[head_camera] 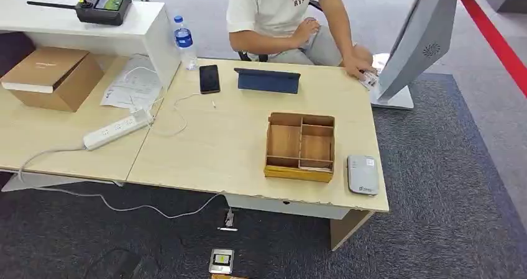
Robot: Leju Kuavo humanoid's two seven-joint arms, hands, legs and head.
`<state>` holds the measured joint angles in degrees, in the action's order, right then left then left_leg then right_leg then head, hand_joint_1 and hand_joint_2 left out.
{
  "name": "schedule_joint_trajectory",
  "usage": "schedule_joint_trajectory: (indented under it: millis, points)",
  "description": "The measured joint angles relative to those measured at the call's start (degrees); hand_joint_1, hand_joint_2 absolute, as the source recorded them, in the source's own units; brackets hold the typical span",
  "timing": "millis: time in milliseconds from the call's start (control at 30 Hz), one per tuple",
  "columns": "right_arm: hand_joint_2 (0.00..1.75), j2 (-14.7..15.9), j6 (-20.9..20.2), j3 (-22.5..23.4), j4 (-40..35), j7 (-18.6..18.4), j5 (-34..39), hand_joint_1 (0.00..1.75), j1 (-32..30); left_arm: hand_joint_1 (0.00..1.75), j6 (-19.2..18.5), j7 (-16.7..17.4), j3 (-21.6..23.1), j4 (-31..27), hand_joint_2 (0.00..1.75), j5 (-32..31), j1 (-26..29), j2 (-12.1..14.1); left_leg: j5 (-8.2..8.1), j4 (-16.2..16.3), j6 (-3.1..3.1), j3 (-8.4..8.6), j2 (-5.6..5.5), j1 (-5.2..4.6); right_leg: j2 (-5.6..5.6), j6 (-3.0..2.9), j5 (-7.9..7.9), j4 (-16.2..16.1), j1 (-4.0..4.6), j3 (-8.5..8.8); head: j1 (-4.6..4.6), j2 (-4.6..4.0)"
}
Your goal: Pass the card to the sensor for recognition and then transmit it.
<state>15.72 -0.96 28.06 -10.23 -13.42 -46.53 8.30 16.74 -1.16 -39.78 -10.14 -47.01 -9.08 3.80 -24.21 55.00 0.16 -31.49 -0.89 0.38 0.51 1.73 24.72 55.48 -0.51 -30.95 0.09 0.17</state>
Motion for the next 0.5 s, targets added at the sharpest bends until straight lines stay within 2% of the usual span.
schedule_joint_trajectory:
  millis: [467,500]
  points:
    - [0.0,-0.8,1.0,0.0,0.0,0.7,2.6,0.0,-0.2,0.0,0.1,1.5,0.5,0.0,0.0,-0.7,0.2,0.1,0.0,0.0,0.0,0.0,0.0,0.0,0.0,0.0,0.0,0.0,0.01,0.0,0.0,0.0]
    - [1.75,-0.9,1.5,0.2,0.0,0.7,3.9,0.0,-0.2,0.0,-0.2,1.4,0.5,0.0,0.0,-0.8,0.2,0.2,0.0,0.0,0.0,0.0,0.0,0.0,0.0,0.0,0.0,0.0,0.01,0.0,0.0,0.02]
